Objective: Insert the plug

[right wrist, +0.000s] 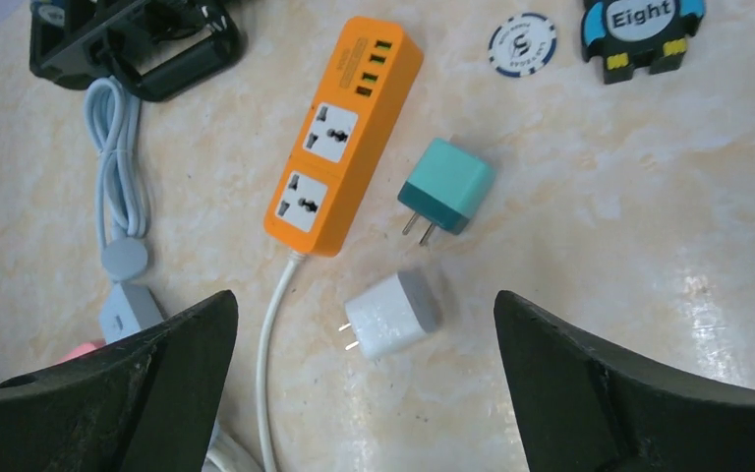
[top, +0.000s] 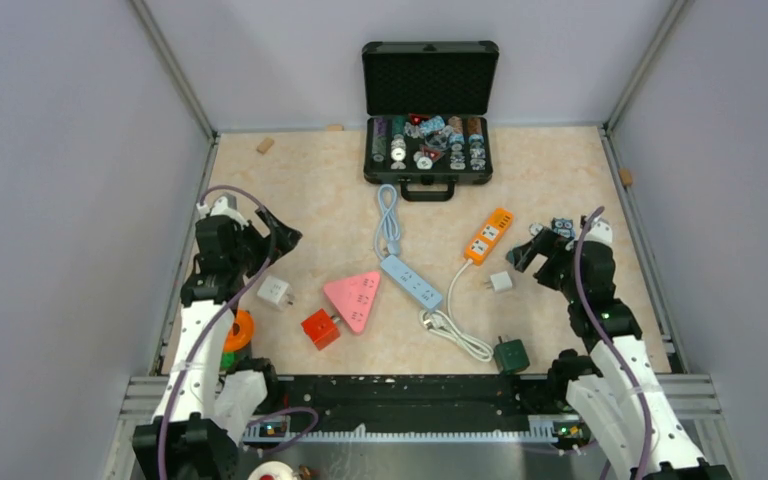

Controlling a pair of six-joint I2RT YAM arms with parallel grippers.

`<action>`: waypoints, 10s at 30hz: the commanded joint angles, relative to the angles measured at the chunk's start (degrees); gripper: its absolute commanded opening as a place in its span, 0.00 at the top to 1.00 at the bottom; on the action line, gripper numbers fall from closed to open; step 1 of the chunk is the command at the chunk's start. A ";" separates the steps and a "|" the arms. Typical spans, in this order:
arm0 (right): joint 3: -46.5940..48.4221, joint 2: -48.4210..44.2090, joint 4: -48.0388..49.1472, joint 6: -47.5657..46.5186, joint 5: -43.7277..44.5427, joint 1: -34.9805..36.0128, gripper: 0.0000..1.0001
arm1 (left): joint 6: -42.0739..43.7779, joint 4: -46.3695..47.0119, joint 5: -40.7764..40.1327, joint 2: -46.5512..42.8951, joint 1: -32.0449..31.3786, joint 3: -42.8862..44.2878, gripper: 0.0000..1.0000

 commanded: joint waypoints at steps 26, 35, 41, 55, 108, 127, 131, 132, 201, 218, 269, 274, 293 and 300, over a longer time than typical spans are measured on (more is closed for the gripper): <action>14.69 42.61 18.86 1.57 -14.59 33.13 0.08 | 0.76 -1.52 10.15 15.04 -7.79 -6.53 0.01; 18.93 52.78 30.76 9.43 -24.24 40.21 0.09 | 0.85 0.29 12.85 16.14 -7.78 -6.62 0.01; 17.01 51.35 34.66 12.59 -25.17 40.51 0.11 | 0.55 3.44 19.45 17.44 -7.86 -7.94 0.05; 11.52 53.07 35.96 13.29 -21.89 40.52 0.12 | -1.13 9.71 25.33 20.74 -11.30 -10.29 0.14; 4.10 39.91 63.93 24.01 -42.48 35.64 0.01 | -18.07 25.92 42.19 -8.83 -12.69 -6.13 1.00; 8.58 51.11 84.61 37.15 -49.56 34.45 1.00 | -20.90 29.59 43.57 -9.48 -13.22 -9.71 0.66; 4.82 47.86 79.48 35.84 -48.25 29.50 1.00 | -12.96 16.57 37.52 -9.50 -13.23 -7.25 0.02; 3.88 46.46 76.09 34.78 -47.91 28.04 1.00 | -11.31 13.83 35.51 -9.32 -13.23 -7.06 0.01; 4.41 46.66 47.00 25.90 -44.09 26.30 1.00 | -0.21 -5.54 5.83 7.60 -31.40 3.37 0.06; 10.15 65.78 71.95 40.65 -47.15 33.35 1.00 | 7.96 -17.17 6.51 -0.34 -20.52 7.58 0.02; 2.74 70.44 70.50 35.54 -43.35 36.61 1.00 | 8.12 -15.66 8.30 3.34 -20.52 5.62 0.01; 4.00 70.03 65.31 32.77 -43.08 36.39 1.00 | 8.21 -15.55 9.70 4.78 -20.52 5.54 0.03; 3.43 71.03 62.71 31.79 -42.24 35.51 1.00 | 0.59 -6.03 6.37 17.95 -26.76 -0.33 0.42; 3.01 71.34 62.15 31.59 -40.96 35.43 0.98 | 0.11 -4.63 2.04 24.87 -29.13 -0.32 0.58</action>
